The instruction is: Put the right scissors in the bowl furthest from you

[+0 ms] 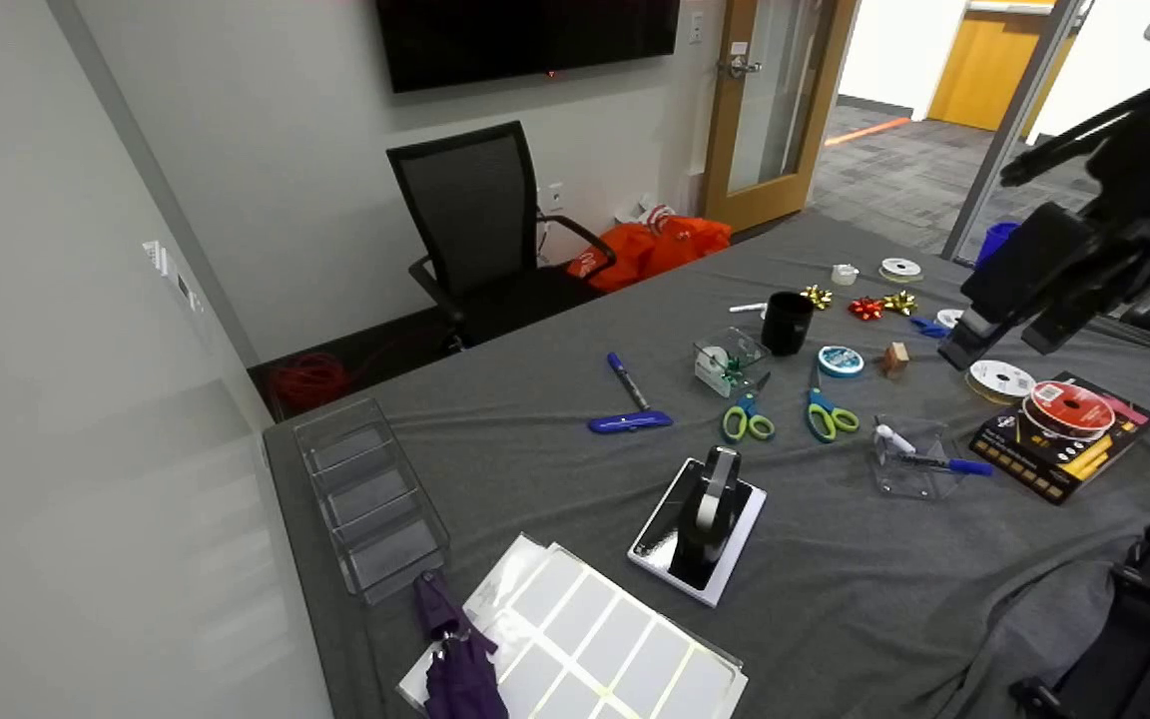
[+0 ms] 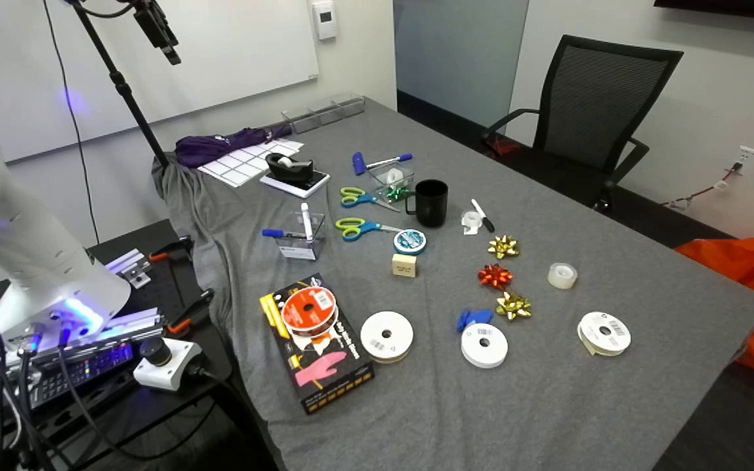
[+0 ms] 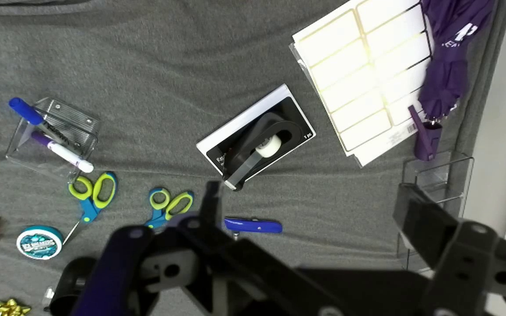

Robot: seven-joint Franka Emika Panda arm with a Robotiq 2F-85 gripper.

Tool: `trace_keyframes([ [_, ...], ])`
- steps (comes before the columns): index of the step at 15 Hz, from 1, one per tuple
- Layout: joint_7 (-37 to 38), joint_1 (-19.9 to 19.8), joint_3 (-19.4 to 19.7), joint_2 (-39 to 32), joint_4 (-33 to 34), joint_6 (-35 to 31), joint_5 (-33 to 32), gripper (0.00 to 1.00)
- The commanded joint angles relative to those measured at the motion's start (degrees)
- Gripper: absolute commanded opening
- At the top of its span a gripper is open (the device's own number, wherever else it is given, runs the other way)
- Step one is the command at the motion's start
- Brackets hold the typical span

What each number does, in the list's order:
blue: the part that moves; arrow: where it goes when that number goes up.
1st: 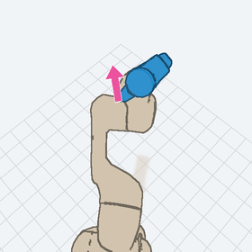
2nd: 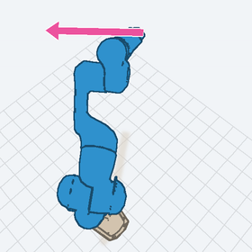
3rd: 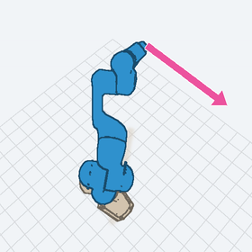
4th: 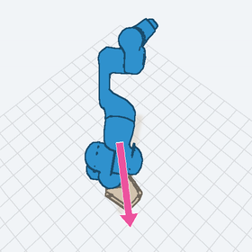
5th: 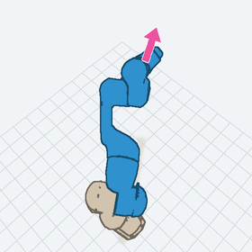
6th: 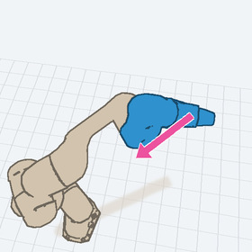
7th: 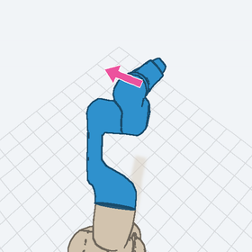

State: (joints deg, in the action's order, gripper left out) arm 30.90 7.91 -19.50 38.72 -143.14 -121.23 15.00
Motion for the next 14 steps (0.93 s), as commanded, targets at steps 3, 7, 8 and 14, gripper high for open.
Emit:
trace_keyframes([
  [3,-0.66,-0.80,1.67,-1.74,0.22,-1.50,0.10,1.00],
  [7,-0.58,-3.57,3.11,-5.11,1.07,-3.05,-2.24,1.00],
  [8,-0.55,-4.40,3.40,-6.37,0.98,-4.49,-3.06,1.00],
  [14,0.31,-9.69,6.06,-20.09,6.31,-11.88,-9.96,1.00],
])
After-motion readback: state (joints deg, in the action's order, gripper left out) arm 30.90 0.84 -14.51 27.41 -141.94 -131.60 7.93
